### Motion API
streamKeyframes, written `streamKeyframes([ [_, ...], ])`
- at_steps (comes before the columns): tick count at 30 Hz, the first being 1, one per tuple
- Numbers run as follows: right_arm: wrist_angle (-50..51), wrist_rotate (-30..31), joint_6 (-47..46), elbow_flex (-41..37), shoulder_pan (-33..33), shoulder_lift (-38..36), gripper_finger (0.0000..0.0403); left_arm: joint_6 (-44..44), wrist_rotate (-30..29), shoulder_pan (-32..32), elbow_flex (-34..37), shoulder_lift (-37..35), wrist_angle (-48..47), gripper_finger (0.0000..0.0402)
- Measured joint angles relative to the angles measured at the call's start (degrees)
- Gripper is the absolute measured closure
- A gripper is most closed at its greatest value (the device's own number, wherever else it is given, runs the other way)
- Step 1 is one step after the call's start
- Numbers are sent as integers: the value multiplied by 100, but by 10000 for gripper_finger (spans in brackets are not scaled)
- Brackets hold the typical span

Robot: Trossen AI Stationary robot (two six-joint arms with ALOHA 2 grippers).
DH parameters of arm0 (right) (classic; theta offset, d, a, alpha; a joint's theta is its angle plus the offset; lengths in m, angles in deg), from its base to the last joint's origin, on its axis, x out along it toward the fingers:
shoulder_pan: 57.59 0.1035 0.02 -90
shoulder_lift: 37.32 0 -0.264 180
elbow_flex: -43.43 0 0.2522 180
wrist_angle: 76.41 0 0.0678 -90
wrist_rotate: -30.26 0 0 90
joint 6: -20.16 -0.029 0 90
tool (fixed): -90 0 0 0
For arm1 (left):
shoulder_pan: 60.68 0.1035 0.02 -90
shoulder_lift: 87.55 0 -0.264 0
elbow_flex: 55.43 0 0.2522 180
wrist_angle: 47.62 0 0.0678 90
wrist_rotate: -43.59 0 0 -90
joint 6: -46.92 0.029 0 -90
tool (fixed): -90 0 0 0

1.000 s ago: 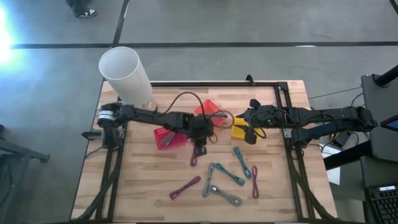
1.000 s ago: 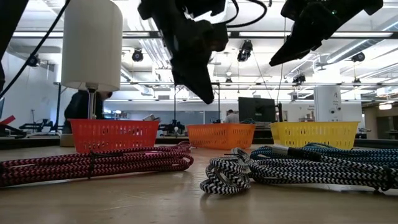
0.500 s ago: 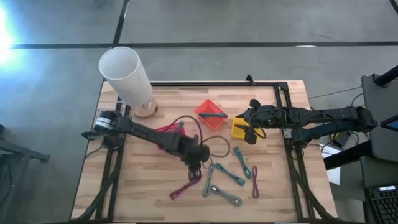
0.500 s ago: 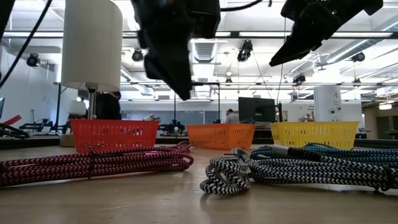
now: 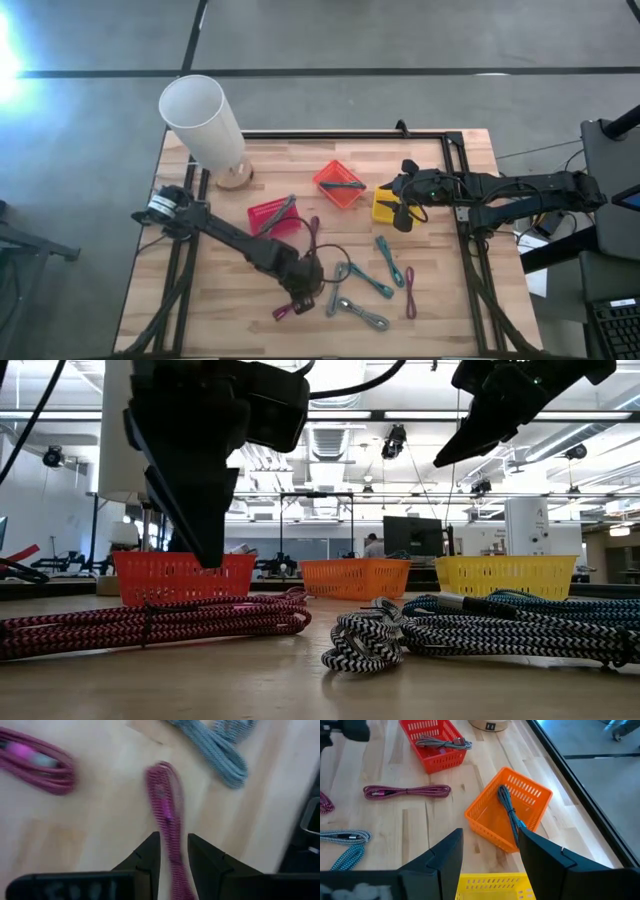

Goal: Pick & Place USB Port
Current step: Put the bottom left black and pink charger cable into the yellow bin

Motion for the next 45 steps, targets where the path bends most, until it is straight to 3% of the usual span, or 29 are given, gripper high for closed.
streamKeyframes([
  [25, 0, -7, 345, -8, 2, 0, 216, 42, 179, -56, 1635, -21, 2358, 314],
  [32, -6, -9, 369, -8, 1, 0, 216, 264, 90, -59, 1680, -52, 2496, 388],
  [37, -219, -11, 372, -8, 2, 0, 216, 231, 14, -52, 1711, -248, 2382, 390],
  [41, -656, -25, 571, -8, 1, 0, 216, 276, -377, -39, 1711, -668, 2404, 395],
  [45, -985, -28, 649, -8, 2, 0, 216, 587, -1317, -39, 1700, -1300, 2420, 393],
])
